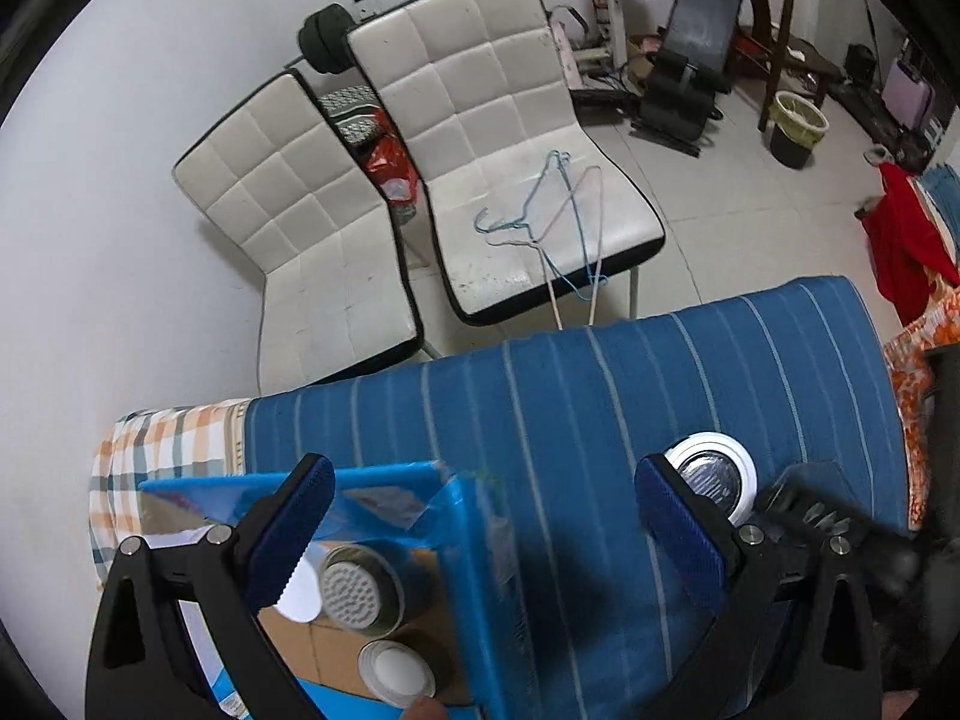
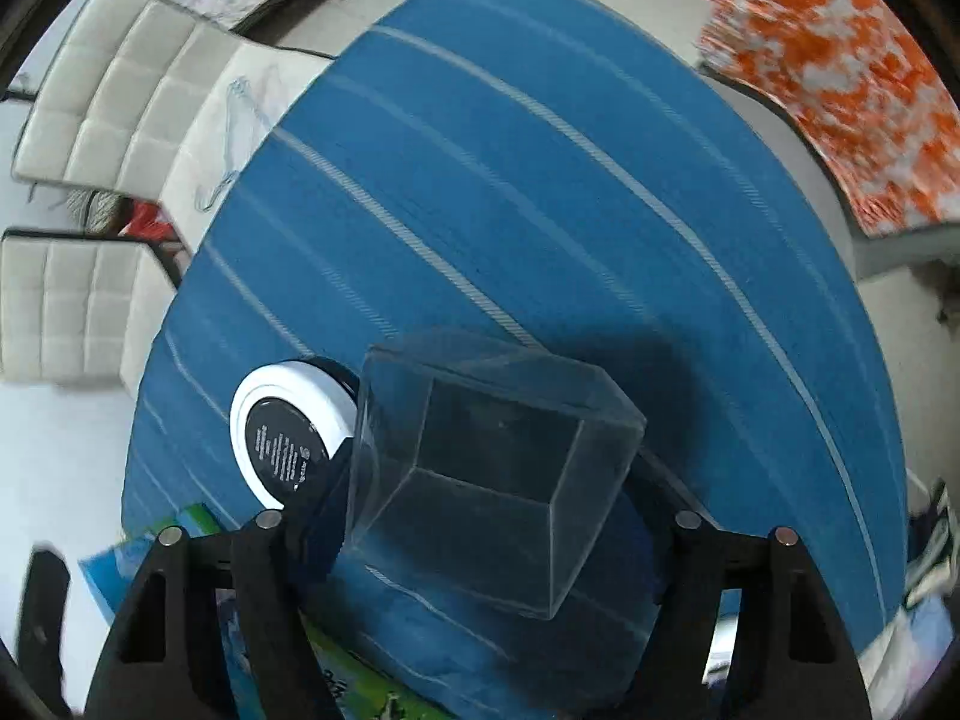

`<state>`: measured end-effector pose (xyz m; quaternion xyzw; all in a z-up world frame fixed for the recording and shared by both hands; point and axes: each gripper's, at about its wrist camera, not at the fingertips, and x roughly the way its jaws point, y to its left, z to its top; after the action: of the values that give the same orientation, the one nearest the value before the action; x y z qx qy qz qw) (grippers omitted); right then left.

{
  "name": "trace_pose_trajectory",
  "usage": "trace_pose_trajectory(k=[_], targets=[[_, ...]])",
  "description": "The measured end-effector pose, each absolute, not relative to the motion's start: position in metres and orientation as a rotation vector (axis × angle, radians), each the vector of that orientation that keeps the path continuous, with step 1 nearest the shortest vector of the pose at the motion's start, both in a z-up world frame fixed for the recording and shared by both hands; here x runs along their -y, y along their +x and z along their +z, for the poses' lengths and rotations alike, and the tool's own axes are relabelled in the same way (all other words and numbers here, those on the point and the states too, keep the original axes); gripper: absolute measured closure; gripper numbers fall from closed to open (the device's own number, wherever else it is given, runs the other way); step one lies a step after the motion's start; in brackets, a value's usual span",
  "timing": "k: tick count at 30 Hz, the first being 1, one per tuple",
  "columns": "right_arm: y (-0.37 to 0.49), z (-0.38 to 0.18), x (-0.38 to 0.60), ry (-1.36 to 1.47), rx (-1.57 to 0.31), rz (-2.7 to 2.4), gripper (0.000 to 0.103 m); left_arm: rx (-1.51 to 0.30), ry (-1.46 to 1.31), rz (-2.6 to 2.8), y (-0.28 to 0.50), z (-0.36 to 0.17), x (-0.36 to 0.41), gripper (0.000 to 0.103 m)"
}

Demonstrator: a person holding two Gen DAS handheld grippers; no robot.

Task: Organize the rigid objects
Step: 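Grasp the white black-topped puck with the left tool while the right tool grasps the clear cube box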

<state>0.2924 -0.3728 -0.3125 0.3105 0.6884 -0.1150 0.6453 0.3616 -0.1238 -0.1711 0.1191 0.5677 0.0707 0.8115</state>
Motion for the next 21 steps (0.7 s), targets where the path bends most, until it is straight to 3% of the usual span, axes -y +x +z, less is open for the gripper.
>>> trace_pose_trajectory(k=[8,15,21], targets=[[0.284,-0.299,0.383,0.267,-1.602,-0.184,0.030,-1.354,0.166,-0.062,0.376,-0.196,0.155,0.000],[0.284,-0.303,0.401,0.292,-1.620,-0.165,0.031,-1.571,0.037,-0.179,0.386,-0.255,0.183,0.000],[0.286,-0.306,0.410,0.303,-1.622,-0.176,0.034,-1.642,0.079,-0.169,0.390,-0.291,0.207,0.001]])
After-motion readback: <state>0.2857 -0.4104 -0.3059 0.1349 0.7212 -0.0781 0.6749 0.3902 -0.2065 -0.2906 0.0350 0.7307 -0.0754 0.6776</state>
